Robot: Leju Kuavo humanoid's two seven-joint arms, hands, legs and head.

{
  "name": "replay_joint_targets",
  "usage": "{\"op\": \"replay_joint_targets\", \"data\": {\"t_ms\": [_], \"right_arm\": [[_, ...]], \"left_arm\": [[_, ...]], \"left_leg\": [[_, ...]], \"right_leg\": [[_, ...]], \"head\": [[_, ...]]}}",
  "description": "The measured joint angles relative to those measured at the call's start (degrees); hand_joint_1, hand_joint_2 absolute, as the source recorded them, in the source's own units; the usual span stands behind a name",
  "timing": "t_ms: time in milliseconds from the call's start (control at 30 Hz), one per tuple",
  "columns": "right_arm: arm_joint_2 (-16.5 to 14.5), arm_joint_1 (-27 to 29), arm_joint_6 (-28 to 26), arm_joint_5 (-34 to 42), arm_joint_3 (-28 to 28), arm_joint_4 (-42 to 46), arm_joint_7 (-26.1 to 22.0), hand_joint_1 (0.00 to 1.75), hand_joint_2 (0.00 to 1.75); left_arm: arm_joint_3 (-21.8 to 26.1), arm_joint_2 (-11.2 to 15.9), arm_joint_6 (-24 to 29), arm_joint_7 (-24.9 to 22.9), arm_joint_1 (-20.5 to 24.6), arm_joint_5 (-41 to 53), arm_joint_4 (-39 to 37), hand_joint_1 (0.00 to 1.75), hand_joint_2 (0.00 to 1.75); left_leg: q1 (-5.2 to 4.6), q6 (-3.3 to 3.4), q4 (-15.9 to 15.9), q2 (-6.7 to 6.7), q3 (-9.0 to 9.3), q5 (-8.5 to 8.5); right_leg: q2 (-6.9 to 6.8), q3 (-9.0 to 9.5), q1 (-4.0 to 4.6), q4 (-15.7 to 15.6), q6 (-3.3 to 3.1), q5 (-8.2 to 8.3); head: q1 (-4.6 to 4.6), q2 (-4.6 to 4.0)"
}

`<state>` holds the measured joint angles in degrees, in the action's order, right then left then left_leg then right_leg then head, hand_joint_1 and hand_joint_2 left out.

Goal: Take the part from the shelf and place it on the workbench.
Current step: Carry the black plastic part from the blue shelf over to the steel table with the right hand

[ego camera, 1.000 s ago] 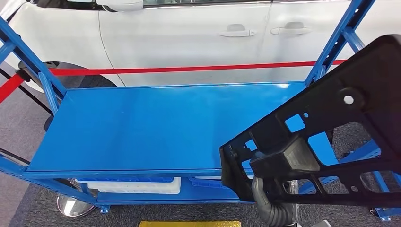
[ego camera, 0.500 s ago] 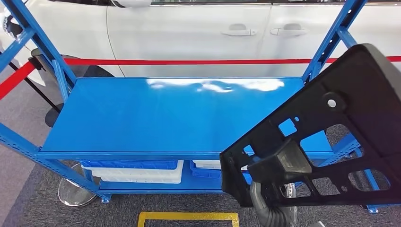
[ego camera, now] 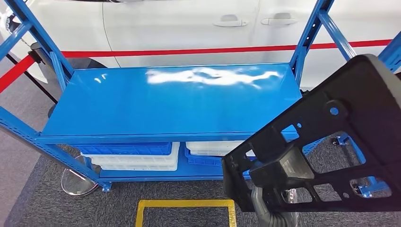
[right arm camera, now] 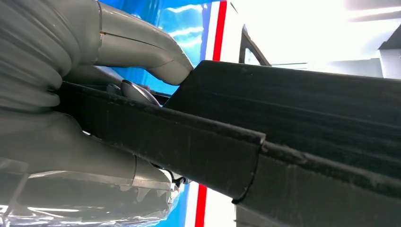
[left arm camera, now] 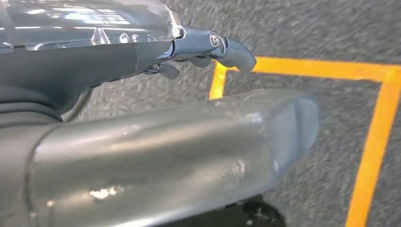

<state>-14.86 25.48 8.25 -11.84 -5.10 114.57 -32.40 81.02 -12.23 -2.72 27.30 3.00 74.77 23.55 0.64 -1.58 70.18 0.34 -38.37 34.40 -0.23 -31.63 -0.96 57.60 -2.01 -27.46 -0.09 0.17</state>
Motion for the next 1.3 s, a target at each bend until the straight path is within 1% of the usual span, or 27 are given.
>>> {"op": "replay_joint_targets", "data": {"t_ms": [33,67,100,167,200,267,333,367,400,500,533,567,600,667,733,767,833,900,1000,1033,1067,1100,1133,1167,1200,1233,1300], "right_arm": [[0.0,0.01,-0.08,0.0,-0.01,0.0,0.09,1.75,1.75],[0.0,0.0,-0.22,-0.01,-0.01,0.0,0.19,1.75,1.75],[0.0,0.0,-0.37,-0.03,-0.01,0.0,0.29,1.75,1.75],[0.0,0.0,-0.57,-0.06,0.0,0.01,0.44,1.75,1.75],[0.0,0.0,-0.58,-0.07,-0.01,0.02,0.46,1.75,1.75],[0.0,0.0,-0.6,-0.1,-0.02,0.04,0.51,1.75,1.75],[0.0,0.0,-0.63,-0.23,-0.03,0.05,0.61,1.75,1.75],[0.01,0.04,-0.67,-0.33,-0.03,0.07,0.66,1.75,1.75],[0.01,0.07,-0.72,-0.45,-0.03,0.09,0.73,1.75,1.75],[0.04,0.11,-0.78,-0.85,-0.02,0.14,1.07,1.75,1.75],[0.05,0.1,-0.78,-0.96,-0.02,0.14,1.24,1.75,1.75],[0.06,0.09,-0.78,-1.07,-0.02,0.14,1.44,1.75,1.75],[0.07,0.07,-0.78,-1.15,-0.02,0.15,1.66,1.75,1.75],[0.07,0.0,-0.77,-1.33,-0.02,0.17,2.12,1.75,1.75],[0.07,-0.15,-0.7,-1.48,-0.04,0.31,2.4,1.75,1.75],[0.07,-0.21,-0.64,-1.53,-0.06,0.42,2.47,1.75,1.75],[0.07,-0.23,-0.5,-1.58,-0.08,0.6,2.51,1.75,1.75],[0.05,-0.18,-0.45,-1.58,-0.1,0.65,2.52,1.75,1.75],[0.03,-0.15,-0.47,-1.58,-0.14,0.66,2.52,1.75,1.75],[0.02,-0.14,-0.48,-1.58,-0.15,0.66,2.52,1.75,1.75],[0.02,-0.13,-0.48,-1.6,-0.15,0.66,2.53,1.75,1.75],[0.02,-0.14,-0.49,-1.64,-0.15,0.66,2.54,1.75,1.75],[0.02,-0.14,-0.5,-1.68,-0.15,0.66,2.55,1.75,1.75],[0.02,-0.14,-0.51,-1.72,-0.15,0.66,2.56,1.75,1.75],[0.02,-0.14,-0.52,-1.74,-0.15,0.67,2.56,1.75,1.75],[0.02,-0.13,-0.52,-1.75,-0.16,0.72,2.57,1.75,1.75],[0.02,-0.15,-0.53,-1.78,-0.26,0.9,2.57,1.75,1.75]], "left_arm": [[-0.01,-0.09,-0.08,-0.09,0.02,0.09,0.12,0.0,0.0],[-0.01,-0.17,-0.12,-0.16,0.04,0.18,0.25,0.0,0.0],[-0.01,-0.22,-0.15,-0.21,0.05,0.25,0.38,0.0,0.0],[0.0,-0.3,-0.22,-0.31,0.1,0.29,0.72,0.0,0.0],[-0.01,-0.33,-0.26,-0.34,0.16,0.32,0.92,0.0,0.0],[-0.02,-0.42,-0.39,-0.38,0.29,0.39,1.19,0.0,0.0],[-0.03,-0.55,-0.64,-0.39,0.3,0.45,1.3,0.0,0.0],[-0.03,-0.61,-0.8,-0.39,0.31,0.45,1.34,0.0,0.0],[-0.03,-0.67,-0.94,-0.39,0.31,0.46,1.39,0.0,0.0],[-0.02,-0.8,-1.12,-0.38,0.33,0.46,1.56,0.0,0.0],[-0.02,-0.9,-1.14,-0.42,0.35,0.45,1.57,0.0,0.0],[-0.02,-1.07,-1.14,-0.51,0.4,0.45,1.6,0.0,0.0],[-0.03,-1.33,-1.13,-0.61,0.5,0.44,1.64,0.0,0.0],[-0.06,-2.05,-1.05,-0.83,0.74,0.44,1.84,0.0,0.0],[-0.16,-2.79,-0.97,-0.93,0.95,0.44,2.1,0.0,0.0],[-0.22,-3.05,-0.96,-1.03,1.02,0.43,2.22,0.0,0.0],[-0.29,-3.36,-0.97,-1.34,1.07,0.37,2.46,0.0,0.0],[-0.3,-3.43,-0.99,-1.6,1.02,0.29,2.6,0.0,0.0],[-0.3,-3.32,-1.02,-1.64,0.91,0.26,2.62,0.0,0.0],[-0.31,-3.27,-1.02,-1.64,0.9,0.26,2.62,0.0,0.0],[-0.31,-3.22,-1.0,-1.64,0.92,0.26,2.62,0.0,0.0],[-0.32,-3.18,-0.98,-1.64,0.94,0.26,2.62,0.0,0.0],[-0.34,-3.13,-0.94,-1.64,0.96,0.26,2.62,0.0,0.0],[-0.38,-3.09,-0.91,-1.64,1.0,0.26,2.62,0.0,0.0],[-0.42,-3.06,-0.89,-1.63,1.08,0.26,2.62,0.0,0.0],[-0.47,-3.02,-0.88,-1.59,1.16,0.26,2.62,0.0,0.0],[-0.55,-2.98,-0.84,-1.5,1.29,0.27,2.61,0.0,0.0]], "left_leg": [[0.02,-0.11,2.89,0.0,-0.2,1.03],[0.03,-0.12,4.19,0.0,0.42,0.63],[0.04,-0.03,3.57,0.0,1.96,-0.83],[-0.01,0.43,-3.15,-0.06,7.6,-3.6],[-0.12,0.75,-7.78,-0.1,10.79,-3.67],[-0.48,1.38,-13.59,-0.2,14.24,-2.75],[-0.59,2.08,-14.58,-0.17,14.01,-3.33],[-0.49,2.51,-14.79,-0.06,13.59,-3.99],[-0.38,3.0,-14.97,0.09,12.95,-4.76],[-0.46,3.89,-15.03,0.44,10.31,-6.9],[-0.55,3.93,-14.88,0.49,9.39,-7.56],[-0.61,3.91,-14.66,0.53,8.45,-8.17],[-0.64,3.83,-14.3,0.54,7.45,-8.74],[-0.66,3.55,-13.35,0.51,5.59,-9.6],[-0.82,3.09,-12.29,0.44,4.29,-10.18],[-0.88,2.81,-11.97,0.42,3.97,-10.52],[-0.91,2.12,-11.86,0.38,3.57,-11.34],[-0.76,1.41,-10.82,0.21,2.86,-9.91],[-0.37,0.37,-2.42,0.08,0.43,-1.77],[-0.26,0.12,0.94,0.08,-0.11,-0.04],[-0.16,-0.06,3.18,0.09,-0.06,0.21],[-0.08,-0.15,3.84,0.08,0.76,-0.86],[0.0,-0.16,2.54,0.08,2.52,-2.72],[0.04,-0.06,-0.41,0.06,5.11,-4.37],[-0.01,0.15,-4.63,0.01,8.22,-4.88],[-0.11,0.45,-8.77,-0.06,10.98,-4.55],[-0.43,1.13,-13.46,-0.18,13.46,-3.19]], "right_leg": [[-0.04,-0.9,0.08,0.09,0.03,0.65],[-0.06,-1.81,0.14,0.24,0.09,1.27],[-0.07,-2.74,0.18,0.43,0.19,1.84],[-0.05,-4.25,0.24,0.92,0.5,2.78],[-0.03,-4.76,0.3,1.14,0.76,3.21],[-0.13,-5.13,0.31,1.16,1.46,4.22],[-0.19,-5.21,0.26,0.81,2.24,5.27],[-0.07,-5.5,0.25,1.04,2.55,4.91],[0.06,-6.02,0.28,2.09,2.78,3.38],[0.27,-8.25,0.21,11.13,3.12,-5.3],[0.26,-8.56,0.19,14.44,3.21,-6.69],[0.25,-8.29,0.18,16.54,3.26,-6.55],[0.25,-7.16,0.19,16.82,3.24,-5.11],[0.24,-2.11,0.2,11.74,2.96,-2.09],[0.23,3.92,0.45,3.36,2.47,-2.79],[0.23,5.63,0.6,0.6,2.22,-3.71],[0.22,6.02,0.71,-1.05,1.65,-4.01],[0.0,5.02,0.47,-1.18,0.79,-2.84],[-0.2,2.58,0.31,-1.11,0.0,-0.88],[-0.22,1.61,0.33,-0.93,0.0,-0.25],[-0.25,0.61,0.34,-0.68,0.06,0.34],[-0.28,-0.45,0.34,-0.36,0.16,0.89],[-0.3,-1.52,0.33,0.03,0.29,1.4],[-0.29,-2.49,0.31,0.44,0.46,1.87],[-0.28,-3.33,0.35,0.85,0.71,2.28],[-0.29,-3.91,0.39,1.17,1.02,2.69],[-0.41,-4.38,0.41,1.28,1.72,3.63]], "head": [[0.01,0.0],[0.01,0.0],[0.0,-0.01],[-0.02,-0.01],[0.0,-0.01],[-0.03,0.0],[-0.15,-0.01],[-0.22,-0.01],[-0.08,-0.02],[0.21,-0.01],[0.21,-0.01],[0.21,-0.01],[0.22,-0.01],[0.24,0.01],[0.24,0.01],[0.27,0.0],[0.32,0.0],[0.33,0.0],[0.08,0.0],[0.05,0.01],[0.06,0.0],[0.05,-0.01],[0.05,-0.01],[0.05,-0.01],[0.03,-0.01],[0.07,0.0],[0.09,0.0]]}}
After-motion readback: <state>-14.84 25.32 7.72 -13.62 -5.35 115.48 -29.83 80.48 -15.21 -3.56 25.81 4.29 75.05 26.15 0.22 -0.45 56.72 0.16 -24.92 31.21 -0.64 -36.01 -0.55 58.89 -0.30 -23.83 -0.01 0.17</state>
